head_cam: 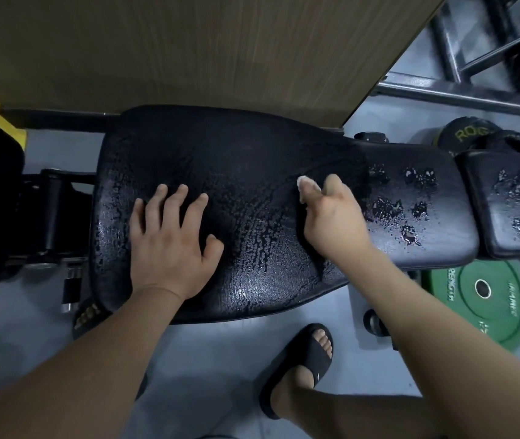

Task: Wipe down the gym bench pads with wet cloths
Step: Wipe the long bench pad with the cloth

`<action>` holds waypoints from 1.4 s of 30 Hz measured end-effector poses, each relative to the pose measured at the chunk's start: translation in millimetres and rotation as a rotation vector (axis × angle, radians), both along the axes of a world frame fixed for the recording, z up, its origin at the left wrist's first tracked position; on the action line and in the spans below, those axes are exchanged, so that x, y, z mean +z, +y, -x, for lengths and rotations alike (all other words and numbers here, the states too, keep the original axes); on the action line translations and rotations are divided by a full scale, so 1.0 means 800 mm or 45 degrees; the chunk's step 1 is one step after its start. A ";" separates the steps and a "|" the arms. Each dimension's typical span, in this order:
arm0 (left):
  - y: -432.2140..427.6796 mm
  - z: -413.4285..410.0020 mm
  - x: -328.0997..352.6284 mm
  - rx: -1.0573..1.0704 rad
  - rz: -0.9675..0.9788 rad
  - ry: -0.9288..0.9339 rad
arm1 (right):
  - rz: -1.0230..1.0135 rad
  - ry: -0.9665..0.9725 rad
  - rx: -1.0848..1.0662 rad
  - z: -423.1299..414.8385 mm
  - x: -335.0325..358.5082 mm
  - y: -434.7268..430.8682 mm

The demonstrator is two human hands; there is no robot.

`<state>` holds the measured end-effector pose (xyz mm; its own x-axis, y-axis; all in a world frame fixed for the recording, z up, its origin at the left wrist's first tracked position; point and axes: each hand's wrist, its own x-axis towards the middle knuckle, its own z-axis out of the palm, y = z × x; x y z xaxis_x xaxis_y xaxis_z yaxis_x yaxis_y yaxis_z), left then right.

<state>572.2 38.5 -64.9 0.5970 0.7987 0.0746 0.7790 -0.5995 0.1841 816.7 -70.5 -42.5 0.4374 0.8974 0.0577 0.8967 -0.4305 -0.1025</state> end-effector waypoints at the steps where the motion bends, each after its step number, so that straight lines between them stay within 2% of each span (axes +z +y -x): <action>1: 0.000 0.000 0.000 -0.001 0.000 0.000 | 0.009 0.011 0.026 -0.011 0.004 -0.005; 6: 0.000 0.000 0.000 -0.004 -0.006 0.000 | 0.052 -0.052 -0.458 -0.074 0.010 0.010; 7: 0.000 0.000 0.000 -0.006 -0.007 -0.003 | 0.023 -0.055 -0.437 -0.058 0.010 0.016; 10: 0.000 0.000 -0.001 -0.002 -0.003 -0.009 | -0.043 -0.019 -0.033 0.000 -0.002 0.005; 12: 0.001 0.000 -0.001 -0.002 -0.005 -0.018 | -0.038 0.036 0.118 0.003 -0.002 -0.011; 17: 0.000 0.001 -0.001 -0.005 -0.012 -0.033 | -0.085 -0.083 -0.370 -0.043 0.004 -0.016; 19: 0.000 0.000 -0.001 -0.004 -0.021 -0.029 | -0.143 -0.095 -0.320 -0.008 0.002 -0.015; 22: -0.001 0.000 -0.001 0.000 -0.018 -0.038 | -0.120 -0.003 -0.012 0.046 -0.008 -0.033; 24: -0.001 0.000 -0.001 0.006 -0.016 -0.050 | -0.079 0.022 0.108 0.040 -0.004 -0.042; 25: -0.001 0.000 0.000 0.005 -0.017 -0.053 | -0.076 0.002 0.070 0.025 -0.002 -0.044; 29: -0.001 0.000 -0.001 0.005 -0.016 -0.047 | -0.084 -0.052 -0.375 0.000 -0.002 -0.035; 31: 0.000 0.000 -0.001 0.004 -0.011 -0.047 | -0.083 -0.055 -0.303 0.036 -0.003 -0.034; 35: -0.001 0.001 -0.001 0.003 -0.009 -0.066 | -0.079 0.000 0.081 0.058 0.001 -0.064; 36: -0.001 0.001 -0.001 0.004 -0.010 -0.071 | -0.083 -0.020 0.050 0.039 0.001 -0.066; 40: -0.001 0.000 -0.001 -0.001 -0.005 -0.067 | -0.104 -0.064 -0.361 -0.010 0.000 -0.063; 42: 0.000 0.000 -0.001 -0.002 -0.004 -0.070 | -0.123 -0.051 -0.335 0.024 -0.002 -0.058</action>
